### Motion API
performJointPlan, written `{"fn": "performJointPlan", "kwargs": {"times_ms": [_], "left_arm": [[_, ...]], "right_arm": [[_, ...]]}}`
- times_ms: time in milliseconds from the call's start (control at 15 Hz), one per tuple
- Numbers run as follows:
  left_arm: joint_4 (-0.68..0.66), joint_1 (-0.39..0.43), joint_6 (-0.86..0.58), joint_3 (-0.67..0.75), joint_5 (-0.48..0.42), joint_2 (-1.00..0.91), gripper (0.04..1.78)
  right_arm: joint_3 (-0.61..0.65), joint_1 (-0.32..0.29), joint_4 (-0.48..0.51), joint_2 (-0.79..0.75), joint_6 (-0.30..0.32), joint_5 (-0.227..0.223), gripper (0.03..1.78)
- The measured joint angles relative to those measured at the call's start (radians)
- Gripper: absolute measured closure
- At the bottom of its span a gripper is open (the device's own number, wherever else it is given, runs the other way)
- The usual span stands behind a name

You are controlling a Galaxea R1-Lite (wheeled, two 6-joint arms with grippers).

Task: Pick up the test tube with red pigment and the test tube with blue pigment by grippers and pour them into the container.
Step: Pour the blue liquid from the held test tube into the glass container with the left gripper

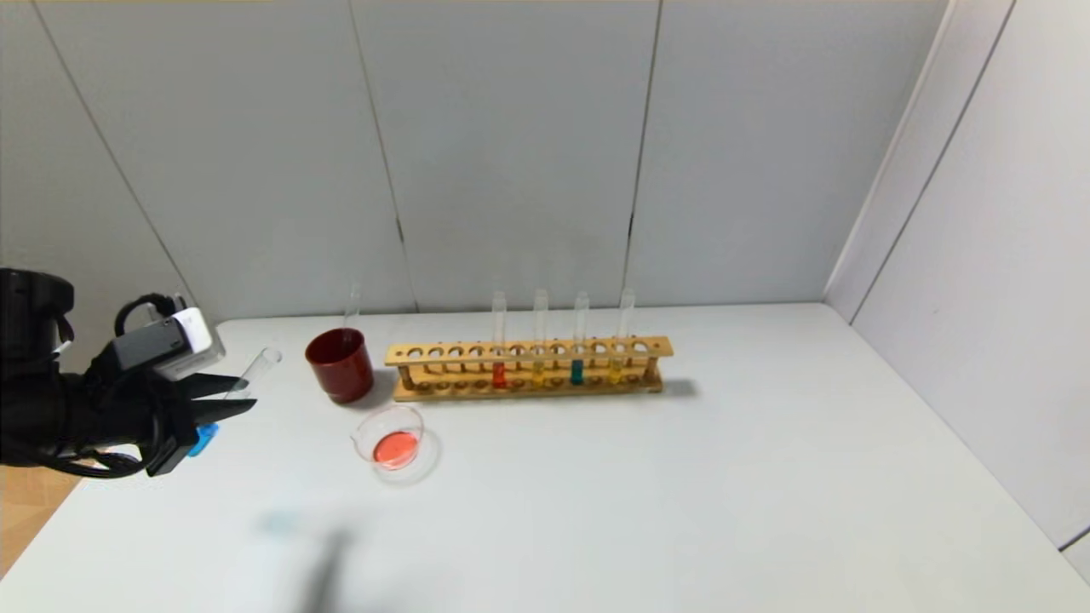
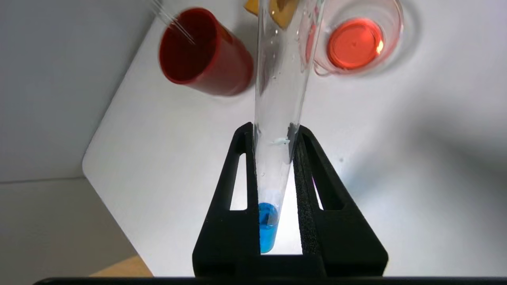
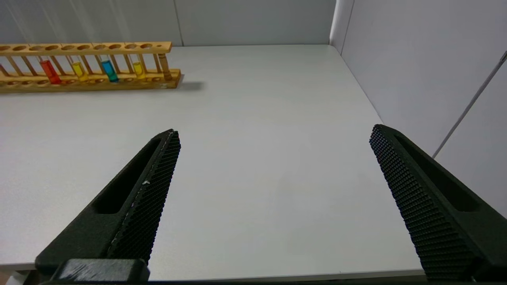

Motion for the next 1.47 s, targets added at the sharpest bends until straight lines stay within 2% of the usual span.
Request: {"fn": "performJointPlan", "kwargs": {"times_ms": [333,733,933,1133,1467], "left_arm": [[-0.048,-0.084,0.077,0.051,0.180,0.016,1.50],[-0.049,-0.199,0.090,0.034,0.329,0.089,1.50],[-0.092,-0.227,0.115,0.024,0.403,0.157,1.50],[-0.207,-0.235,0.167,0.023,0.475,0.233,1.50],[-0.217,-0.271,0.239,-0.004,0.558,0.285,1.50]], "right_arm": [[0.000,0.000,0.000,0.000,0.000,0.000,0.06],[0.000,0.000,0.000,0.000,0.000,0.000,0.06],[0.000,0.000,0.000,0.000,0.000,0.000,0.06],[0.000,0.000,0.000,0.000,0.000,0.000,0.06],[0.000,0.000,0.000,0.000,0.000,0.000,0.06]]}}
